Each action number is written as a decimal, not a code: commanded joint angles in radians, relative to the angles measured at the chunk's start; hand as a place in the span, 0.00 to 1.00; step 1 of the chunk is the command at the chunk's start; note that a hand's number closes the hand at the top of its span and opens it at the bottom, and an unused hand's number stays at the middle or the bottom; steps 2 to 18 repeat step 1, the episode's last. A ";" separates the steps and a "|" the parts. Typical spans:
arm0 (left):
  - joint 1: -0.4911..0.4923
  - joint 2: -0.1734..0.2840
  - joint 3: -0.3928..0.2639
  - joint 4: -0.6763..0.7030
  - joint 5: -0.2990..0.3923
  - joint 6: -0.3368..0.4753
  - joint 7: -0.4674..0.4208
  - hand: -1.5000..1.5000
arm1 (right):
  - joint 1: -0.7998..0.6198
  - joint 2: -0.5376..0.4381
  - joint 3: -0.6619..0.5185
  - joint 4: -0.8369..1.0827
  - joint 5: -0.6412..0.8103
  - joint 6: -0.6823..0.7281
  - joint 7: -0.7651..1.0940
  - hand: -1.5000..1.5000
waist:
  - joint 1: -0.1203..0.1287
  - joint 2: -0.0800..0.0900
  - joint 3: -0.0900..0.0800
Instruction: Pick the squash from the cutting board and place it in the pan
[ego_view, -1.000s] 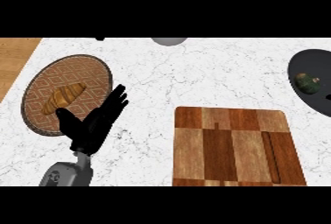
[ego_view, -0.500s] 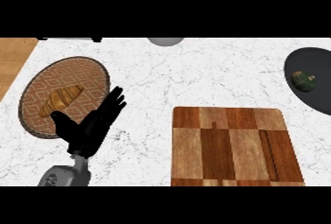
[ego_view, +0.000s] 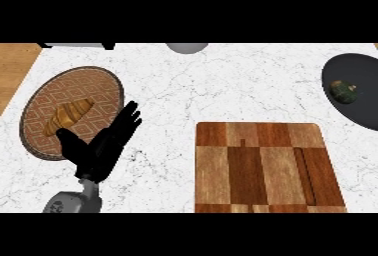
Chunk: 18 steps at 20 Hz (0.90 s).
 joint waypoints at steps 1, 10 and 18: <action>0.029 0.019 0.003 -0.030 -0.003 -0.006 0.000 0.50 | 0.055 -0.015 0.002 -0.010 -0.006 0.157 -0.136 0.00 | 0.000 -0.008 0.001; 0.029 0.019 0.003 -0.030 -0.003 -0.006 0.000 0.50 | 0.055 -0.015 0.002 -0.010 -0.006 0.157 -0.136 0.00 | 0.000 -0.008 0.001; 0.029 0.019 0.003 -0.030 -0.003 -0.006 0.000 0.50 | 0.055 -0.015 0.002 -0.010 -0.006 0.157 -0.136 0.00 | 0.000 -0.008 0.001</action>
